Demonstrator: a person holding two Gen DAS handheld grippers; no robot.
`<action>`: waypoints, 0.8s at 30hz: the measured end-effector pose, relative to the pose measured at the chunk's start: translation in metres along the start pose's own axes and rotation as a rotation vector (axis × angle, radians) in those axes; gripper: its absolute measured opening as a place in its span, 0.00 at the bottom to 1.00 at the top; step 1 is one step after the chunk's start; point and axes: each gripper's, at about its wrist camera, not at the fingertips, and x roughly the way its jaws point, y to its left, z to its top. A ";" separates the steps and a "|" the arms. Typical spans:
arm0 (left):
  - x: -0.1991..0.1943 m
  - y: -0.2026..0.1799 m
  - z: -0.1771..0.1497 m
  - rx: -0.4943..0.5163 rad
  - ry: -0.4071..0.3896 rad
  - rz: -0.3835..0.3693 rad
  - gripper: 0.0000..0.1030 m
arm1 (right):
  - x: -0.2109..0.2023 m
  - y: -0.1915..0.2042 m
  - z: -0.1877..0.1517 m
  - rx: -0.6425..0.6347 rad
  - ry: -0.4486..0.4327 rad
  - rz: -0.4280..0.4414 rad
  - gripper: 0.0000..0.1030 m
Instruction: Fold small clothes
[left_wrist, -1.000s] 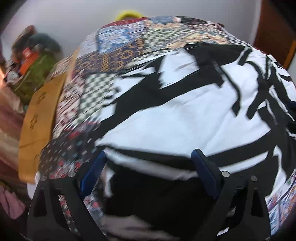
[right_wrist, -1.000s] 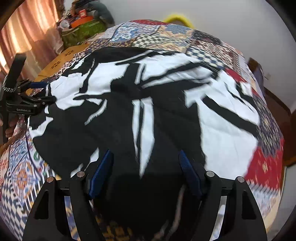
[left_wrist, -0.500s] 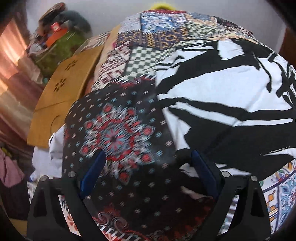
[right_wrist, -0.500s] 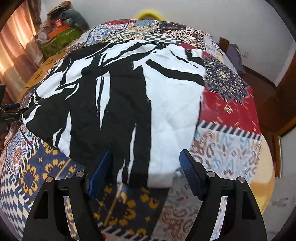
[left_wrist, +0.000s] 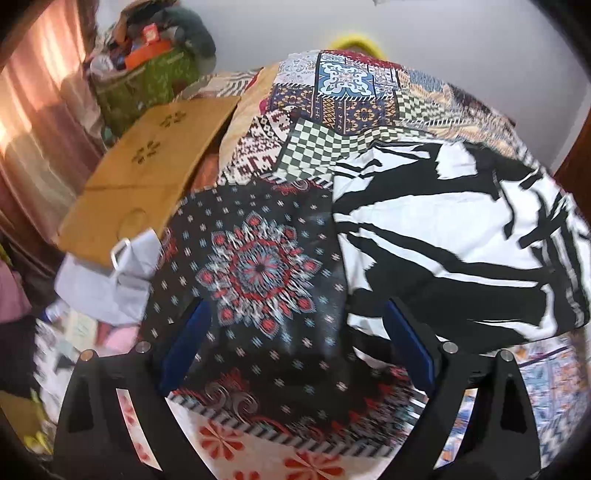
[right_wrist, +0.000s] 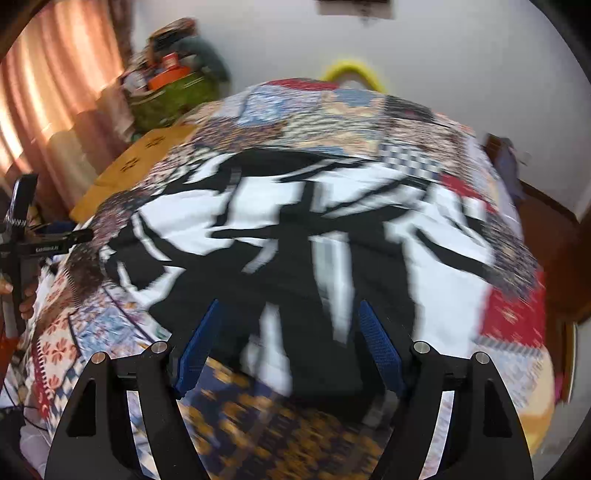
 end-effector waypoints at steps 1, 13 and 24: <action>-0.001 0.000 -0.002 -0.017 0.007 -0.013 0.92 | 0.006 0.008 0.001 -0.013 0.010 0.013 0.71; 0.008 -0.029 -0.033 -0.149 0.194 -0.309 0.92 | 0.057 0.035 -0.007 -0.023 0.131 0.091 0.71; 0.038 -0.067 -0.020 -0.273 0.299 -0.574 0.92 | 0.053 0.025 -0.015 0.003 0.144 0.127 0.72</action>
